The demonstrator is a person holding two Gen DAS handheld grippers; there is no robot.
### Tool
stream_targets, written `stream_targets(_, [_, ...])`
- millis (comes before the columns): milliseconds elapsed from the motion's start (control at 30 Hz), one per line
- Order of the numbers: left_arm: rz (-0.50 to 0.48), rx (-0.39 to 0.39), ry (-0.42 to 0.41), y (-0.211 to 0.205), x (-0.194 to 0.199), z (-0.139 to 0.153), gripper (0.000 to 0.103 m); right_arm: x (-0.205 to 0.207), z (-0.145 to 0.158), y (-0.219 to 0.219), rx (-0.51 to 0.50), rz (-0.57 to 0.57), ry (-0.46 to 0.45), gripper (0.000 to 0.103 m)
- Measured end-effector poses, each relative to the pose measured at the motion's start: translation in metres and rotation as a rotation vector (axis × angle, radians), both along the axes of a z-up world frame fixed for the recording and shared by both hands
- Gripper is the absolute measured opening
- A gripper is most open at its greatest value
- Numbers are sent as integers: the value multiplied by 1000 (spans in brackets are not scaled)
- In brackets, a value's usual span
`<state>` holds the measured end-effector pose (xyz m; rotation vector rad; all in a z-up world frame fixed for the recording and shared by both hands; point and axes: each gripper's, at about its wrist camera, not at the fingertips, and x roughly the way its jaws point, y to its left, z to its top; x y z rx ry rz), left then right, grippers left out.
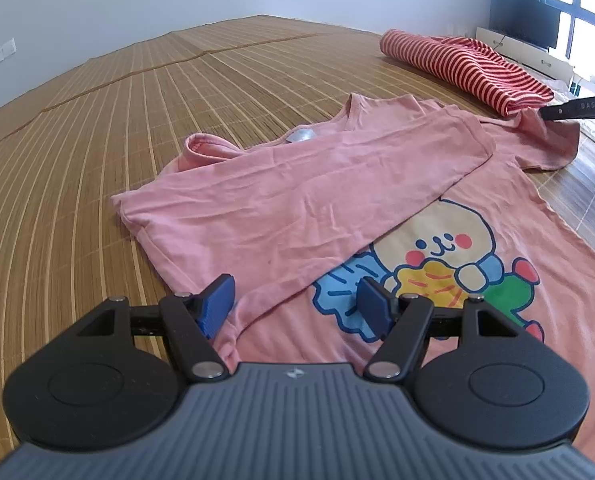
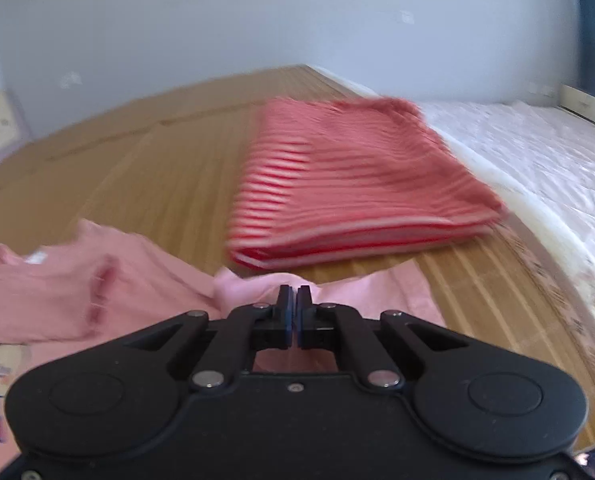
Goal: Fold clothes
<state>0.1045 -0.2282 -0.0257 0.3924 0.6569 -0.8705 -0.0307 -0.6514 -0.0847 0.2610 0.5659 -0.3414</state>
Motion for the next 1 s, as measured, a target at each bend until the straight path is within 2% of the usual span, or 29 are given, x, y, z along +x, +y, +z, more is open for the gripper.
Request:
stream_targets(100, [34, -32, -28, 2, -1, 3, 73, 1, 8, 13, 52, 67, -62, 3])
stream_targets(233, [56, -75, -41, 6, 1, 10, 73, 7, 7, 32, 125, 163, -89, 3])
stream_targets(367, [67, -103, -34, 8, 2, 12, 73, 14, 8, 59, 133, 279, -115, 3])
stream_targets(533, [81, -88, -31, 7, 3, 8, 73, 24, -5, 100, 106, 417, -99, 3])
stream_targets(700, [74, -73, -34, 3, 1, 3, 73, 38, -18, 127, 52, 458, -65, 3])
stream_targets(800, [67, -67, -31, 2, 0, 0, 73, 38, -17, 135, 82, 507, -88, 3])
stream_targets(900, [67, -61, -30, 0, 0, -2, 73, 40, -18, 145, 60, 540, -64, 10])
stream_targets(967, [68, -54, -28, -1, 0, -5, 73, 40, -21, 149, 39, 551, -54, 20])
stream_targets(1000, [68, -53, -29, -2, 0, -6, 73, 39, -22, 151, 28, 559, -45, 21])
